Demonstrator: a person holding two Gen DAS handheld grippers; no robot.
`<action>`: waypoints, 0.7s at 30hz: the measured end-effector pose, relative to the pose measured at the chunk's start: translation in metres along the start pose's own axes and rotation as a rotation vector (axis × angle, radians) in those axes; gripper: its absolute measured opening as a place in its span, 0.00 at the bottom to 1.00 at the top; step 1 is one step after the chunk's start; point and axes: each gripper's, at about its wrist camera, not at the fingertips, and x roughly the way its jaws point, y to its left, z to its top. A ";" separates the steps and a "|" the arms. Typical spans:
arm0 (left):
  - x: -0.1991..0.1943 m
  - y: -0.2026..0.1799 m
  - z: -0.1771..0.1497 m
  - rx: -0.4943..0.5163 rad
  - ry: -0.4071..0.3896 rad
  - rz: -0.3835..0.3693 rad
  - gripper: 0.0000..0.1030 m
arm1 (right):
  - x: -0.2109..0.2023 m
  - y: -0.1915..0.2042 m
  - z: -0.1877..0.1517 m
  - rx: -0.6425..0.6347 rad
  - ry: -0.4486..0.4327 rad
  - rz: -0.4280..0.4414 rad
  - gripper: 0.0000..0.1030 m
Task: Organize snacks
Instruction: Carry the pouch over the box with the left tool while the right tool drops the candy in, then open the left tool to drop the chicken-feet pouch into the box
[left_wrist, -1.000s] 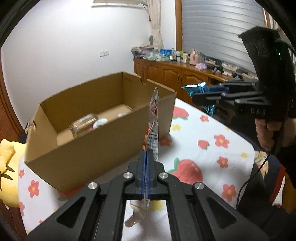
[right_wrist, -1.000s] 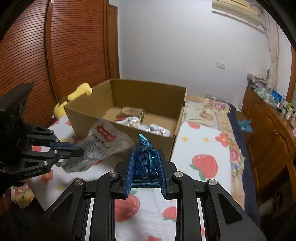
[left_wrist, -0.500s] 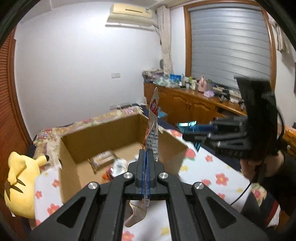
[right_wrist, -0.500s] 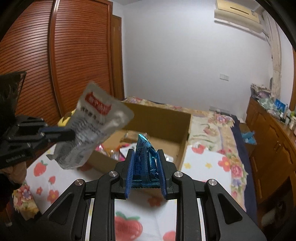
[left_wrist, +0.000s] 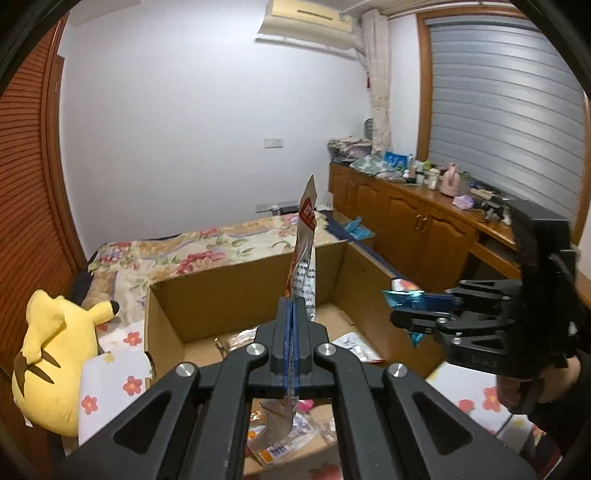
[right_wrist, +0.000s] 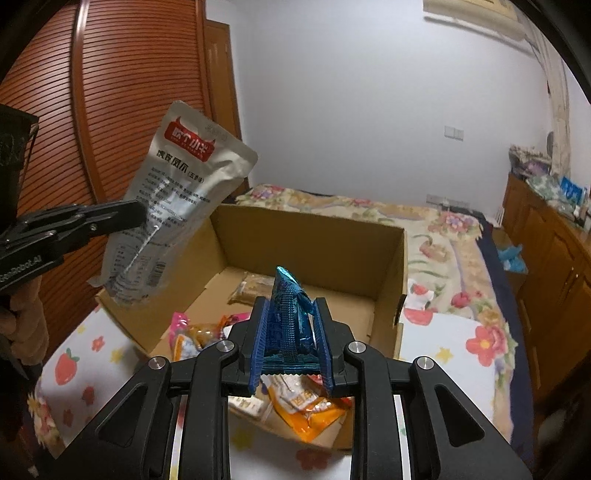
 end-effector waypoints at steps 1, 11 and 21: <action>0.006 0.001 -0.003 0.003 0.007 0.019 0.00 | 0.004 -0.001 -0.002 0.004 0.006 -0.005 0.27; 0.012 0.003 -0.039 -0.007 0.024 0.100 0.32 | 0.019 0.002 -0.015 0.014 0.037 -0.041 0.48; -0.034 -0.009 -0.073 -0.016 -0.015 0.163 0.43 | -0.022 0.029 -0.039 0.024 -0.052 -0.053 0.53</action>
